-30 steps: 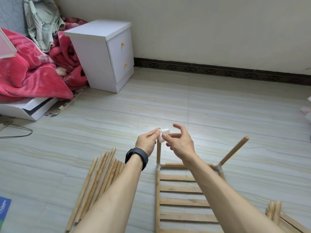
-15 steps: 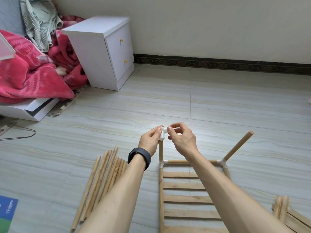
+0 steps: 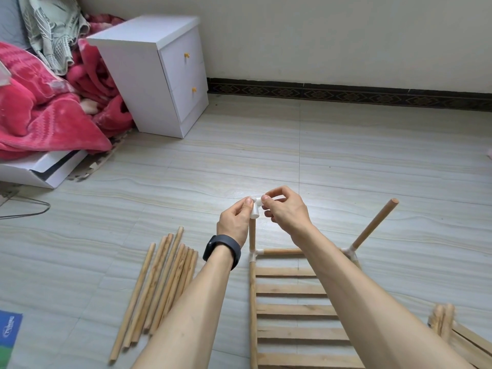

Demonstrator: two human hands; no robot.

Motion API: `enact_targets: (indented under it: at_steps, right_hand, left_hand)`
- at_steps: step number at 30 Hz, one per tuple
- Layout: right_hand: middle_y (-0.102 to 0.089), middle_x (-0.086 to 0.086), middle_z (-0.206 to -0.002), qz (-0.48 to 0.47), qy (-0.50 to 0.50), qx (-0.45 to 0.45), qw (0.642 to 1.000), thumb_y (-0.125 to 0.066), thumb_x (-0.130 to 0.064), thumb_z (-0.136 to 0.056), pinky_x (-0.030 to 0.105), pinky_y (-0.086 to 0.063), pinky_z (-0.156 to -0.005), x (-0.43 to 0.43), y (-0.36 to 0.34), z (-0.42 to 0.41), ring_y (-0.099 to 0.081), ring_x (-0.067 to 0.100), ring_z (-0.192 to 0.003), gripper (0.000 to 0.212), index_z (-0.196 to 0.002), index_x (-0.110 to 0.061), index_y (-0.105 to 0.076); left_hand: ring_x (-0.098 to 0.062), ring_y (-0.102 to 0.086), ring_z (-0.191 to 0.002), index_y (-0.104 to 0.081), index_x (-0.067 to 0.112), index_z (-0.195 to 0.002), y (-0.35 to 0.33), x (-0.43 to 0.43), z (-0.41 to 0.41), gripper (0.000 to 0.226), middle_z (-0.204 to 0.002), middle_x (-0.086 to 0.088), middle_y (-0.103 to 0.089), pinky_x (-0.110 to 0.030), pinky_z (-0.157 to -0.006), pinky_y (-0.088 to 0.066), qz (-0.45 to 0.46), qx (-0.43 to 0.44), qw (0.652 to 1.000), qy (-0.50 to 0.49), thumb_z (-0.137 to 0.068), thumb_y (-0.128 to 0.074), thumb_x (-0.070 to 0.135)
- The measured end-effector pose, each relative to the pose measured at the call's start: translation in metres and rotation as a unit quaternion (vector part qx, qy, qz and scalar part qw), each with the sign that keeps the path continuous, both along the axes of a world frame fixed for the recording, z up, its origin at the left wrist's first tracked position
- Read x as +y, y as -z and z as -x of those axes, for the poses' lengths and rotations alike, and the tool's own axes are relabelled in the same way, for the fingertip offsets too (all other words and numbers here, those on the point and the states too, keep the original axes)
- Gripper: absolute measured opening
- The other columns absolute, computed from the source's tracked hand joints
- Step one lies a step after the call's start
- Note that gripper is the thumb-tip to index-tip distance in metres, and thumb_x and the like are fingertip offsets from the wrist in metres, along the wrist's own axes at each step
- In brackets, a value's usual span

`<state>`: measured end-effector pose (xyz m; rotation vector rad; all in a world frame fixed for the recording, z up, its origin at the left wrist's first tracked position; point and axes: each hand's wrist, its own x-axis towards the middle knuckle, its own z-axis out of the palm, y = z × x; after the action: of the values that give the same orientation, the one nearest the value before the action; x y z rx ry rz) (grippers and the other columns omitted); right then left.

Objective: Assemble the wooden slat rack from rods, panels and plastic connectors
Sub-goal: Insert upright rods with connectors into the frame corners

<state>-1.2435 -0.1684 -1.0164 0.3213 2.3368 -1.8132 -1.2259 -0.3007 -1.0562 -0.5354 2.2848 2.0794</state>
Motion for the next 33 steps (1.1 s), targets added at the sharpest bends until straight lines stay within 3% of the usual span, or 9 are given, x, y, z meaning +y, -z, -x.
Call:
enact_targets:
  at_steps: [4, 6, 10, 16, 20, 22, 25, 29, 33]
  right_hand:
    - [-0.075, 0.002, -0.092, -0.011, -0.009, -0.014, 1.000, -0.071, -0.030, -0.088, 0.045, -0.059, -0.085, 0.002, -0.002, 0.002, -0.073, 0.017, -0.077, 0.009, -0.090, -0.022, -0.066]
    - [-0.075, 0.003, -0.091, -0.018, -0.010, -0.013, 1.000, -0.071, -0.030, -0.088, 0.044, -0.059, -0.083, 0.001, -0.002, 0.001, -0.073, 0.018, -0.077, 0.009, -0.089, -0.022, -0.066]
    - [-0.076, 0.003, -0.087, -0.040, -0.011, -0.006, 0.999, -0.070, -0.033, -0.088, 0.044, -0.058, -0.082, 0.001, -0.003, -0.004, -0.074, 0.021, -0.080, 0.010, -0.089, -0.024, -0.066]
    - [-0.074, -0.005, -0.094, -0.111, -0.039, 0.015, 0.993, -0.056, -0.044, -0.097, 0.040, -0.054, -0.089, 0.006, -0.005, -0.019, -0.069, 0.021, -0.094, 0.015, -0.106, -0.033, -0.063]
    - [-0.070, -0.011, -0.100, -0.119, -0.045, -0.015, 0.992, -0.051, -0.049, -0.099, 0.038, -0.053, -0.089, 0.032, 0.008, -0.067, -0.066, 0.015, -0.096, 0.024, -0.118, -0.037, -0.059]
    - [-0.067, -0.018, -0.099, -0.162, -0.058, -0.029, 0.985, -0.053, -0.049, -0.097, 0.033, -0.052, -0.084, 0.051, 0.030, -0.110, -0.063, 0.004, -0.092, 0.022, -0.115, -0.038, -0.059]
    - [-0.068, -0.015, -0.111, -0.244, -0.108, -0.070, 0.961, -0.055, -0.047, -0.097, 0.029, -0.050, -0.090, 0.076, 0.080, -0.181, -0.062, 0.002, -0.099, 0.027, -0.120, -0.033, -0.061]
    - [-0.053, -0.003, -0.141, -0.376, -0.246, -0.164, 0.878, -0.048, -0.055, -0.096, 0.032, -0.040, -0.108, 0.090, 0.157, -0.267, -0.047, 0.021, -0.132, 0.045, -0.135, -0.033, -0.054]
    - [-0.049, -0.003, -0.136, -0.471, -0.298, -0.128, 0.820, -0.045, -0.042, -0.101, 0.034, -0.045, -0.096, 0.089, 0.188, -0.302, -0.041, 0.024, -0.125, 0.030, -0.131, -0.036, -0.049]
  left_hand:
    - [-0.015, -0.062, -0.113, -0.075, 0.028, -0.110, 0.000, -0.001, 0.001, 0.028, -0.102, 0.014, -0.072, -0.031, -0.097, -0.049, 0.009, -0.005, 1.000, 0.001, -0.095, -0.059, 0.047]
    - [-0.013, -0.060, -0.118, -0.074, 0.025, -0.114, 0.001, -0.002, -0.001, 0.030, -0.109, 0.012, -0.072, -0.023, -0.095, -0.044, 0.011, -0.006, 1.000, 0.000, -0.098, -0.057, 0.044]
    - [-0.015, -0.059, -0.120, -0.072, 0.025, -0.121, 0.000, -0.002, -0.005, 0.036, -0.122, 0.005, -0.070, -0.034, -0.106, -0.044, 0.017, -0.020, 1.000, 0.012, -0.098, -0.055, 0.047]
    - [-0.020, -0.059, -0.118, -0.069, 0.037, -0.108, -0.019, -0.001, -0.007, 0.024, -0.112, 0.008, -0.069, -0.039, -0.104, -0.045, 0.058, -0.033, 0.996, 0.067, -0.102, -0.047, 0.045]
    - [-0.022, -0.051, -0.128, -0.048, 0.033, -0.140, -0.041, -0.014, -0.019, 0.043, -0.137, 0.002, -0.057, -0.036, -0.107, -0.040, 0.197, -0.073, 0.970, 0.124, -0.104, -0.031, 0.049]
    - [-0.021, -0.051, -0.127, -0.044, 0.029, -0.142, -0.052, -0.018, -0.041, 0.047, -0.140, 0.001, -0.054, -0.035, -0.106, -0.039, 0.210, -0.074, 0.966, 0.132, -0.103, -0.034, 0.052]
    - [-0.015, -0.057, -0.116, -0.056, 0.030, -0.124, -0.059, -0.019, -0.095, 0.039, -0.130, 0.003, -0.062, -0.036, -0.104, -0.044, 0.239, -0.103, 0.937, 0.232, -0.100, -0.039, 0.056]
    - [-0.007, -0.064, -0.103, -0.068, 0.032, -0.109, -0.053, -0.015, -0.176, 0.054, -0.110, 0.011, -0.070, -0.032, -0.097, -0.050, 0.206, -0.140, 0.888, 0.387, -0.090, -0.040, 0.073]
    - [0.003, -0.060, -0.079, -0.072, 0.023, -0.085, -0.046, -0.014, -0.218, 0.064, -0.084, 0.017, -0.067, -0.021, -0.072, -0.044, 0.217, -0.141, 0.862, 0.437, -0.076, -0.046, 0.080]
